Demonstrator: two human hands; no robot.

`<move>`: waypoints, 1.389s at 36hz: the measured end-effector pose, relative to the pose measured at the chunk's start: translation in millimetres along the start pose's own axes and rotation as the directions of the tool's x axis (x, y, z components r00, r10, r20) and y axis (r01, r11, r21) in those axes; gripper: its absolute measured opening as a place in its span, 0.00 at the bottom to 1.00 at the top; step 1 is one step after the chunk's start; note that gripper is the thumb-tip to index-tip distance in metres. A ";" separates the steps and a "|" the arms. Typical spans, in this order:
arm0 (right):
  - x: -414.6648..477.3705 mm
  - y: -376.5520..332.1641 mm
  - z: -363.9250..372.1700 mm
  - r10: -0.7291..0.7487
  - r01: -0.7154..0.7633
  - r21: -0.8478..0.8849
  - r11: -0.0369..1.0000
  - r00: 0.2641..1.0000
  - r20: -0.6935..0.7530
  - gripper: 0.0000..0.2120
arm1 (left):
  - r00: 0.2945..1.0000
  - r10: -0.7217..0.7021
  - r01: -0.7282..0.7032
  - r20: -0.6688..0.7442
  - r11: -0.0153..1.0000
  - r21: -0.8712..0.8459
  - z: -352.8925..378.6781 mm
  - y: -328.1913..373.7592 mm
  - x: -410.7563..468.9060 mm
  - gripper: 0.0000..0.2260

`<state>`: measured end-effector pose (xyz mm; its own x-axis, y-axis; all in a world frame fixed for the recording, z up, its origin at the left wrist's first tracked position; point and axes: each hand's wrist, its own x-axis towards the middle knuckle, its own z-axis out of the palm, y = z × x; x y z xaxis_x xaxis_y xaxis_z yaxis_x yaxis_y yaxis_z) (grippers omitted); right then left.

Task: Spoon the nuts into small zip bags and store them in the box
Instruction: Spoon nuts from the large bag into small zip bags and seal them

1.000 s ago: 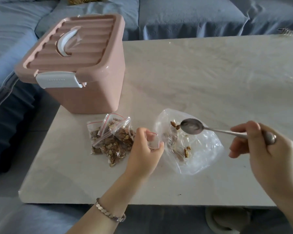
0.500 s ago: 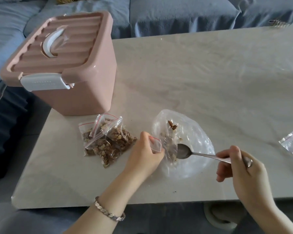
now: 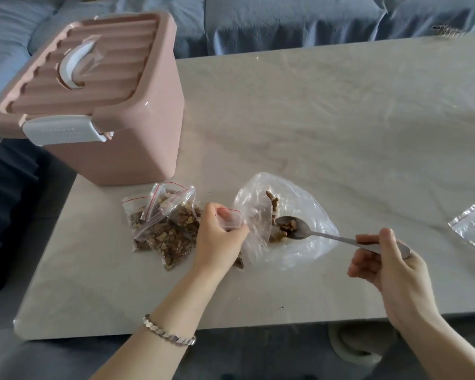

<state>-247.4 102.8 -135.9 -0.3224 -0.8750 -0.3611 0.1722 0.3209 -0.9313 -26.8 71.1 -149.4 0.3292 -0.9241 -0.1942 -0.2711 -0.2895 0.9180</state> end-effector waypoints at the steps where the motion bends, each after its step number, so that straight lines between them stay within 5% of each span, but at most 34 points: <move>1: -0.1 -0.3 0.6 -0.024 0.024 -0.022 0.999 1.000 -0.002 0.19 | 1.000 0.000 -0.001 -0.003 1.000 -0.012 0.0 -0.1 0.2 0.12; 9: -5.3 4.2 17.2 -0.144 0.143 -0.129 0.981 0.990 0.004 0.18 | 0.998 0.039 -0.038 0.051 0.999 -0.011 6.2 0.9 1.4 0.13; 22: 0.4 11.1 20.2 0.127 -0.139 0.155 0.978 0.989 0.081 0.19 | 0.996 0.019 -0.010 0.086 0.995 -0.097 7.5 1.4 7.2 0.11; 30: -0.7 8.1 25.3 0.040 -0.048 0.069 0.996 0.993 0.110 0.19 | 0.997 0.030 -0.021 0.073 0.992 -0.122 8.5 -1.5 4.4 0.12; 37: 0.1 5.3 22.9 0.091 -0.112 0.233 0.966 0.991 0.098 0.19 | 0.995 0.101 -0.101 -0.005 0.994 0.029 4.0 -2.8 5.8 0.13; 45: -3.9 -16.3 13.1 -0.118 0.118 0.128 0.985 0.993 -0.015 0.20 | 0.950 0.312 -0.313 0.022 0.945 0.100 -7.3 -0.9 -10.6 0.15; 50: -8.6 -36.4 21.0 -0.185 0.183 0.077 0.980 0.983 0.009 0.20 | 0.968 0.247 -0.249 0.038 0.968 0.043 -7.1 -7.1 -18.1 0.15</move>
<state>-231.3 91.0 -97.9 -0.3406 -0.9223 -0.1827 0.1816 0.1261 -0.9753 -24.4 91.7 -149.9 0.2174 -0.9757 0.0261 -0.3827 -0.0606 0.9219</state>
